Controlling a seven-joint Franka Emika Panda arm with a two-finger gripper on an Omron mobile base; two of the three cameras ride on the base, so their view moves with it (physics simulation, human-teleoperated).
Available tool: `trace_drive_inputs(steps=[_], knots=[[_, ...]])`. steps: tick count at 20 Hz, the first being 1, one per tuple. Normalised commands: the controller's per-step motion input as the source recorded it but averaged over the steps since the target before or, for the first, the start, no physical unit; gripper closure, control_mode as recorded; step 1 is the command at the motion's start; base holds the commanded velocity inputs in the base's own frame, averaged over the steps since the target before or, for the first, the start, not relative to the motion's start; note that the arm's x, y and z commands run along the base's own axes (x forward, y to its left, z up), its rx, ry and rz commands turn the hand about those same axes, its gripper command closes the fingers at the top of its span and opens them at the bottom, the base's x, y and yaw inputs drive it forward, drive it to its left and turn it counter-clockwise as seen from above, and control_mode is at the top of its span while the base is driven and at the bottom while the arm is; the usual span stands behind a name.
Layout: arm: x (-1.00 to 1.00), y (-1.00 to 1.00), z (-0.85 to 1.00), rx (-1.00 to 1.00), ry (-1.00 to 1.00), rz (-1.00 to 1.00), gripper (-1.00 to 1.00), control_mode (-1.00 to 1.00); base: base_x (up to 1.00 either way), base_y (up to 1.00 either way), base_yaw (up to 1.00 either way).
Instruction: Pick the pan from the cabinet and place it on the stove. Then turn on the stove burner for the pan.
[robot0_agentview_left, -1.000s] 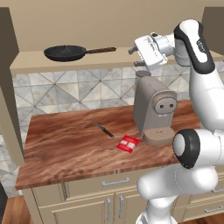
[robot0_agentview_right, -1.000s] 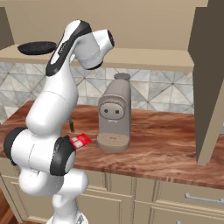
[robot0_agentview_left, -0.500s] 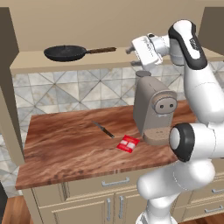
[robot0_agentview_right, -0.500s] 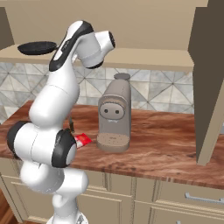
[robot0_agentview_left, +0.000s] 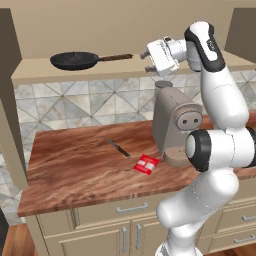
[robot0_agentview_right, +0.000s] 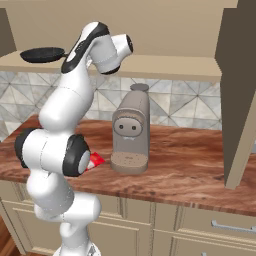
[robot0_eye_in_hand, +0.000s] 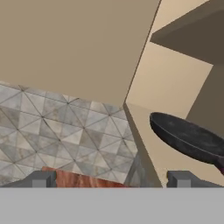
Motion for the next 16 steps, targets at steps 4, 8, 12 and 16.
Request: trace_drive_inputs(steps=[4,8,12,16], knots=[[0.45,0.0,0.0,0.0,0.0,0.0,-1.0,-1.0,0.0,0.0,0.0],[0.44,0.0,0.0,-0.01,0.0,0.0,-1.0,-1.0,0.0,0.0,0.0],[0.45,0.0,0.0,-0.03,0.0,0.0,-1.0,-1.0,0.0,0.0,0.0],[0.46,0.0,-0.03,-0.03,0.01,0.0,-1.0,-1.0,0.0,0.0,0.0]])
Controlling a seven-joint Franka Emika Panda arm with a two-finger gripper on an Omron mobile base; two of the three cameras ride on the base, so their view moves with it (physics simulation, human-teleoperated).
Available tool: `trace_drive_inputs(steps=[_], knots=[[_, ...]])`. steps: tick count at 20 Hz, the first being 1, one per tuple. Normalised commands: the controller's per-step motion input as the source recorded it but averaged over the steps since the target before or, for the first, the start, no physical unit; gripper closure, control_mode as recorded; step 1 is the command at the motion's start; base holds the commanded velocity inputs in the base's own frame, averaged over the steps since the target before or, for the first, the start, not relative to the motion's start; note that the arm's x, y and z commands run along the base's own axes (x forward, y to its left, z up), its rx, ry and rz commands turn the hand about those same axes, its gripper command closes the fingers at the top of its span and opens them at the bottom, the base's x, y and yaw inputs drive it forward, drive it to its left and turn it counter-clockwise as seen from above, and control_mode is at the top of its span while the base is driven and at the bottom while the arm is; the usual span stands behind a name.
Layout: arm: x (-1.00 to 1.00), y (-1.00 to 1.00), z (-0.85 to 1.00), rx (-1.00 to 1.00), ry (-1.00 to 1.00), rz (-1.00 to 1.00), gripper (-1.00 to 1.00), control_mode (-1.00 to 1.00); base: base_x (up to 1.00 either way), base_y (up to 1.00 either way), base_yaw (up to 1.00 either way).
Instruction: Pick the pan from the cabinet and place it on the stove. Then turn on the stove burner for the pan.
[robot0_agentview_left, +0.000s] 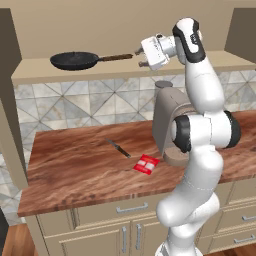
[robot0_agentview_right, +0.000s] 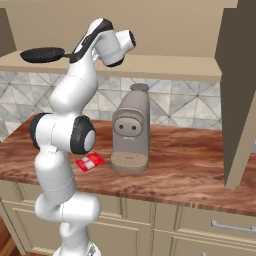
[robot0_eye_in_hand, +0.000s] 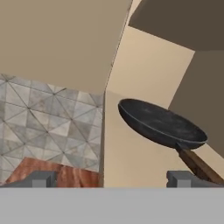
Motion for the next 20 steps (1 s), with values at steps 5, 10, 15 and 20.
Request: trace_drive_inputs(steps=[5,10,15,20], knots=[[0.46,0.0,-0.05,-0.03,0.01,0.0,-1.0,-1.0,0.0,0.0,0.0],[0.43,0.0,-0.05,-0.03,0.01,0.0,-1.0,-1.0,0.0,0.0,0.0],[0.38,0.03,-0.05,-0.03,0.0,0.0,-1.0,-1.0,0.0,0.0,0.0],[0.32,0.14,-0.11,-0.05,0.0,-0.03,-1.0,-1.0,0.0,0.0,0.0]])
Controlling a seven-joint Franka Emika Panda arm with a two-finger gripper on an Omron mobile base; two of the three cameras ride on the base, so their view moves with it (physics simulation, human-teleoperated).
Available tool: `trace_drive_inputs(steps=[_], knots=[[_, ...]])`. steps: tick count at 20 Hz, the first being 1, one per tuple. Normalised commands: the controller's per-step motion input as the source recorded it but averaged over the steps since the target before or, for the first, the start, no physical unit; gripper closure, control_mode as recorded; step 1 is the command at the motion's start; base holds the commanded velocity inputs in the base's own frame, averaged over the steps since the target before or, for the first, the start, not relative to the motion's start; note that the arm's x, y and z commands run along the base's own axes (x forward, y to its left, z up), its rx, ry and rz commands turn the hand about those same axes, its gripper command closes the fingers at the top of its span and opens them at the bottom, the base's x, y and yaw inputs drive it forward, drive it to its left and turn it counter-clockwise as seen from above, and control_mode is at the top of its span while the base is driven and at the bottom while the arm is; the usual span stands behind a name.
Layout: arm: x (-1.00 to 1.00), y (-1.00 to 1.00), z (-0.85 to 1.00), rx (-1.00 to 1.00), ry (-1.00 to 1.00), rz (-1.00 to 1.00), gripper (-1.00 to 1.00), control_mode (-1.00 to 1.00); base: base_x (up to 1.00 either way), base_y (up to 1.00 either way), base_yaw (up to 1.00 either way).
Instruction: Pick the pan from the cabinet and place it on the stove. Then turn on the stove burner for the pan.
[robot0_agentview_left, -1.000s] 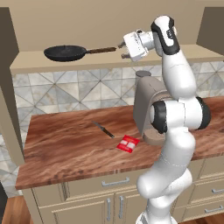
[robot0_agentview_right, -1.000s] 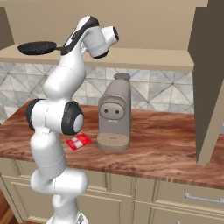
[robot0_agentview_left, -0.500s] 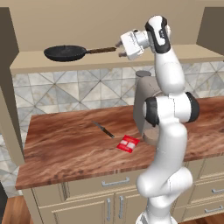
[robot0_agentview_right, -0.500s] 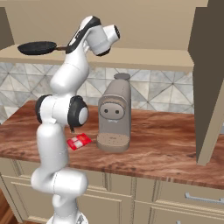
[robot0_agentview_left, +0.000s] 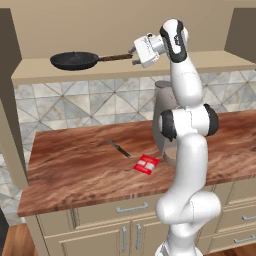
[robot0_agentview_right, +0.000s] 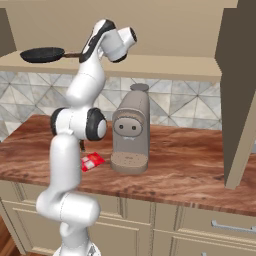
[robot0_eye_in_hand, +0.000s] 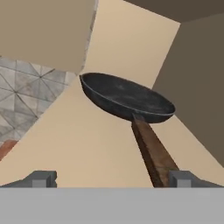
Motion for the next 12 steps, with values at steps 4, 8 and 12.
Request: trace_drive_inputs(steps=[4,8,12], knots=[[0.31,0.22,-0.1,-0.05,0.0,-0.07,-1.0,-1.0,0.0,0.0,0.0],[0.27,0.1,-0.07,-0.05,0.0,-0.09,-1.0,-1.0,0.0,0.0,0.0],[0.27,0.04,-0.16,-0.07,0.0,-0.11,-1.0,-1.0,0.0,0.0,0.0]])
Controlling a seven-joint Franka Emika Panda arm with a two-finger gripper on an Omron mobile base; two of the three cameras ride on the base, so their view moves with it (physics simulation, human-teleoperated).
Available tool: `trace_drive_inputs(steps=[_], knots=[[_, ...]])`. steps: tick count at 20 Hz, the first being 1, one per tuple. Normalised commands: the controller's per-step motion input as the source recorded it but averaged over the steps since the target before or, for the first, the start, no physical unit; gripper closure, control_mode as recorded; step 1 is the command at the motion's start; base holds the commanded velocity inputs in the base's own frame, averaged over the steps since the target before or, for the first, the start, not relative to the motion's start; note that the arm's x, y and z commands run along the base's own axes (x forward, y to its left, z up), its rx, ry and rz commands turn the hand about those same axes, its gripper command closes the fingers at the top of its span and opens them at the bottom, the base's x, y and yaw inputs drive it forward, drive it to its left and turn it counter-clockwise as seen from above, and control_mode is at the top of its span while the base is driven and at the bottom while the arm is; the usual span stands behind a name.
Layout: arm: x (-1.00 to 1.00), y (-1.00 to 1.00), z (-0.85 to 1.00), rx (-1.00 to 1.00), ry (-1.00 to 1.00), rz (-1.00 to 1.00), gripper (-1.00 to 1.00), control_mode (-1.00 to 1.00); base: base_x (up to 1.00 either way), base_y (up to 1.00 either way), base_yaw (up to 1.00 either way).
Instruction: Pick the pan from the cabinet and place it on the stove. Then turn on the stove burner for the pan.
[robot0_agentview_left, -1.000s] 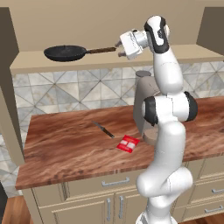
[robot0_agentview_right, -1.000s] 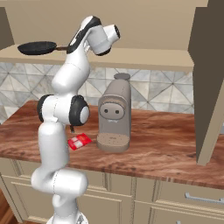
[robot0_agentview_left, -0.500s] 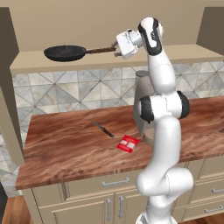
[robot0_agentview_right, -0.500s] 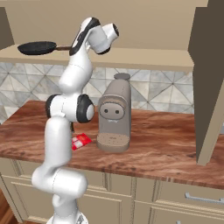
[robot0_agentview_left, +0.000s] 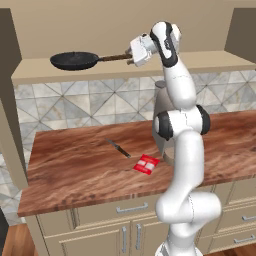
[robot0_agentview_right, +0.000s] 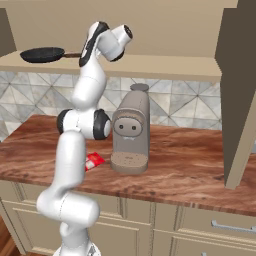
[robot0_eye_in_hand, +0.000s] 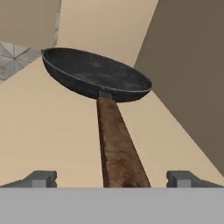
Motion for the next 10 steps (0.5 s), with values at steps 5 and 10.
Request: trace_drive_inputs(steps=[5,10], knots=[[0.3,0.01,-0.21,-0.06,0.0,-0.1,-1.0,-1.0,0.0,0.0,0.0],[0.32,0.03,-0.11,-0.04,-0.02,-0.09,-1.0,-1.0,0.0,0.0,0.0]])
